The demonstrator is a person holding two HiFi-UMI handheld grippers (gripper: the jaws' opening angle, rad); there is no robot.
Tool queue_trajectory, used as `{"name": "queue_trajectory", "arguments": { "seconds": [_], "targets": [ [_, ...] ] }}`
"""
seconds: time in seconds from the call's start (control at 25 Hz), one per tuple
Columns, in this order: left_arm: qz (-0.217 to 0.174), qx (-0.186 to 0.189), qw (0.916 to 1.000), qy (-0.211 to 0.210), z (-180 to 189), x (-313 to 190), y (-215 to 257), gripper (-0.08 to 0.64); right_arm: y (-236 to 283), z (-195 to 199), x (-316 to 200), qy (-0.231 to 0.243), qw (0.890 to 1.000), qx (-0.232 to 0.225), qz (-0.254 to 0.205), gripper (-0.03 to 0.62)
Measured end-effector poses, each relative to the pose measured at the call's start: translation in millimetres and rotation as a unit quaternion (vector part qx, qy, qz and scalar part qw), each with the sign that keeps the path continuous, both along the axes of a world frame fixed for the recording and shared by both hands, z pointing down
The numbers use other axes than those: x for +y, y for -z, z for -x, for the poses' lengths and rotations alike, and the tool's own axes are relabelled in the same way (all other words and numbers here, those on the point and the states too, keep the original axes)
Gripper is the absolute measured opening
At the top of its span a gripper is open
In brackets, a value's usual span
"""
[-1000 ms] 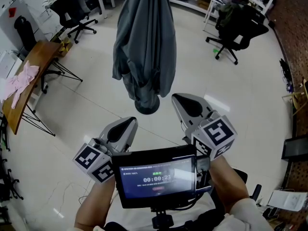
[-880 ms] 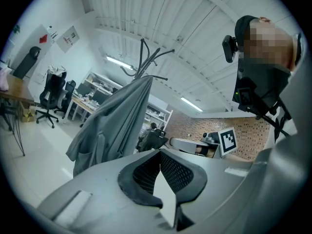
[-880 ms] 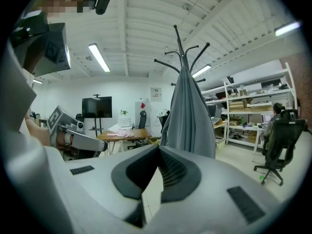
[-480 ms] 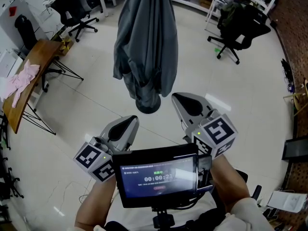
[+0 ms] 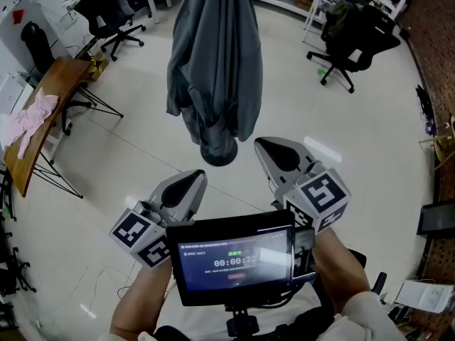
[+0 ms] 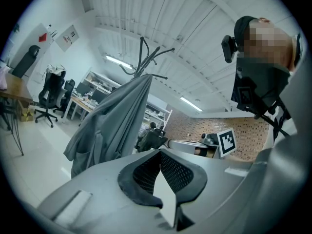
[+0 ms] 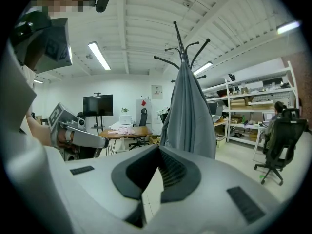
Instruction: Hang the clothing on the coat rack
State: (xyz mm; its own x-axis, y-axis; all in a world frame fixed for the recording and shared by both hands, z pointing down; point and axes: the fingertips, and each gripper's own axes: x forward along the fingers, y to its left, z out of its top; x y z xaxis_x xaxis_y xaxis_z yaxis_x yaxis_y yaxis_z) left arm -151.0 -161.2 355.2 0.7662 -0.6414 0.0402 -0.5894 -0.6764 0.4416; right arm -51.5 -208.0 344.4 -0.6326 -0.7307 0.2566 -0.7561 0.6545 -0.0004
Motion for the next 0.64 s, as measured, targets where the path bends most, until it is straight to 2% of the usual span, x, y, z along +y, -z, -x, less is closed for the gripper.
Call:
{"name": "queue_trajectory", "arguments": {
  "seconds": [0.64],
  "targets": [
    [0.004, -0.002, 1.0, -0.002, -8.0, -4.6, -0.7, 0.0, -3.9, -7.0, -3.5, -0.001, 1.0, 0.003, 0.003, 0.002]
  ]
}}
